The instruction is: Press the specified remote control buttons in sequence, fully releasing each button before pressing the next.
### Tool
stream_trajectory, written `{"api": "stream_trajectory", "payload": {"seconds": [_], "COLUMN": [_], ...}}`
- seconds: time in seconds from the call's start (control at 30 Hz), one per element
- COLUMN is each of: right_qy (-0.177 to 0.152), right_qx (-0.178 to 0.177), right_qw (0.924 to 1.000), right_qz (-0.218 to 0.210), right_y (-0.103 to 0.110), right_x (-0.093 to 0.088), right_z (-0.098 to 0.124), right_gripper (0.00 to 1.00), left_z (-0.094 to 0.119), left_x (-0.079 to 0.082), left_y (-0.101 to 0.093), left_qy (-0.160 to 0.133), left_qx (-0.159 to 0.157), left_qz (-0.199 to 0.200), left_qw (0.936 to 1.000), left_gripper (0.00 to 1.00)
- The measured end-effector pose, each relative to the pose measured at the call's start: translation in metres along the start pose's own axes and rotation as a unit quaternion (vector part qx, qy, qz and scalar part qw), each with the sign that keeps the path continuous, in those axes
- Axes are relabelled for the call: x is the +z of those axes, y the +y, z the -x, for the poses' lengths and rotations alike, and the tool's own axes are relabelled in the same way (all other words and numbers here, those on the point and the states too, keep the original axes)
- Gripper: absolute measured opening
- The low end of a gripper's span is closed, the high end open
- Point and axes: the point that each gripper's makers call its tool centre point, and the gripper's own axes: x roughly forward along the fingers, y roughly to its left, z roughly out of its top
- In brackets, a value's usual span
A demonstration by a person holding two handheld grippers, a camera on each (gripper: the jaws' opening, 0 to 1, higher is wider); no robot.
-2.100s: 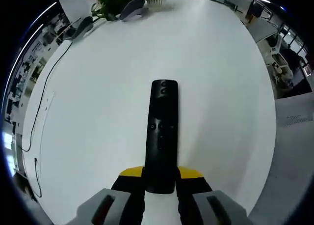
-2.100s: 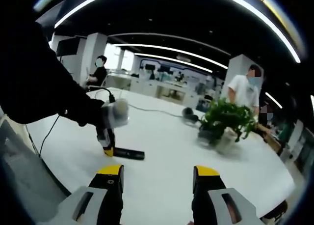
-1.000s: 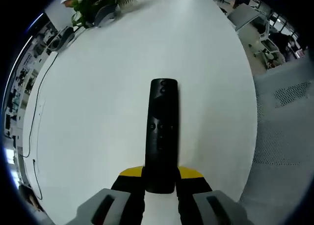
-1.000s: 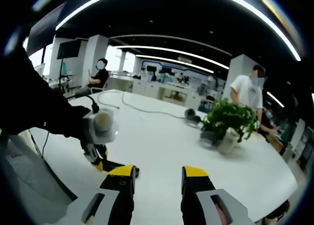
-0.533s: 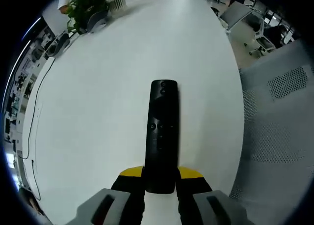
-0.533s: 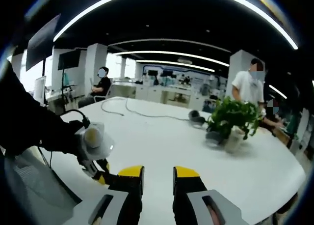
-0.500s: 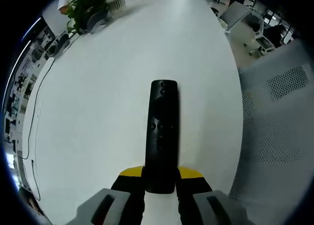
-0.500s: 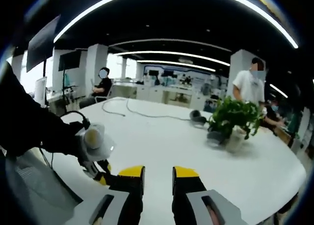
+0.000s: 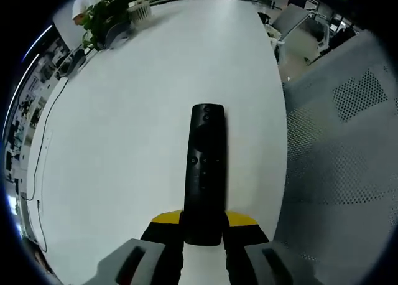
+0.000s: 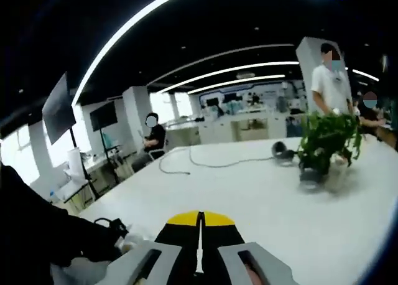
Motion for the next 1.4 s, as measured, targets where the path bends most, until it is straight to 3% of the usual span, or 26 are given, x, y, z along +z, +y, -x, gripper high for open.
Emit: {"api": "stream_trajectory", "payload": {"seconds": [0.17,0.33,0.47,0.57,0.63,0.73,0.9,0.97,1.03,1.1,1.2,1.3,1.4], "right_qy": [0.008,0.027,0.074,0.126,0.137,0.180,0.245,0.275,0.326,0.375,0.453,0.485,0.538], "right_qx": [0.009,-0.001,-0.019,-0.017,-0.018,-0.023,-0.015,-0.015,-0.006,-0.003,-0.007,-0.013,-0.011], "right_qw": [0.9999,0.9996,0.9969,0.9917,0.9902,0.9832,0.9691,0.9613,0.9454,0.9254,0.8872,0.8697,0.8359], "right_qz": [0.002,0.001,0.021,0.018,0.018,0.025,0.025,0.015,-0.014,-0.055,-0.085,-0.088,-0.108], "right_y": [0.000,-0.004,-0.012,-0.012,-0.014,-0.015,-0.015,-0.016,-0.014,-0.015,-0.017,-0.017,-0.013], "right_x": [0.009,-0.002,-0.028,-0.059,-0.073,-0.103,-0.145,-0.157,-0.175,-0.198,-0.224,-0.235,-0.251], "right_z": [-0.017,-0.039,-0.058,-0.069,-0.074,-0.075,-0.071,-0.069,-0.062,-0.051,-0.034,-0.025,-0.009], "right_gripper": [0.00,0.00,0.00,0.00,0.00,0.00,0.00,0.00,0.00,0.00,0.00,0.00,0.00], "left_z": [0.001,0.001,0.001,0.002,0.003,0.004,0.004,0.004,0.004,0.004,0.004,0.004,0.004], "left_x": [-0.002,-0.004,-0.005,-0.005,-0.005,-0.006,-0.005,-0.004,-0.004,-0.005,-0.005,-0.005,-0.005], "left_y": [-0.011,-0.020,-0.028,-0.034,-0.038,-0.047,-0.053,-0.052,-0.051,-0.051,-0.050,-0.050,-0.050], "left_qy": [-0.005,-0.015,-0.017,-0.022,-0.031,-0.056,-0.071,-0.071,-0.073,-0.079,-0.087,-0.090,-0.094], "left_qx": [0.000,0.003,0.004,0.005,0.006,0.004,0.000,-0.001,-0.002,-0.005,-0.009,-0.011,-0.012], "left_qz": [0.004,0.012,0.018,0.022,0.035,0.039,0.029,0.029,0.028,0.028,0.029,0.023,0.018], "left_qw": [1.0000,0.9998,0.9997,0.9995,0.9989,0.9977,0.9970,0.9971,0.9970,0.9965,0.9958,0.9956,0.9953], "left_gripper": [0.24,0.24,0.24,0.24,0.24,0.24,0.24,0.24,0.24,0.24,0.24,0.24,0.24]}}
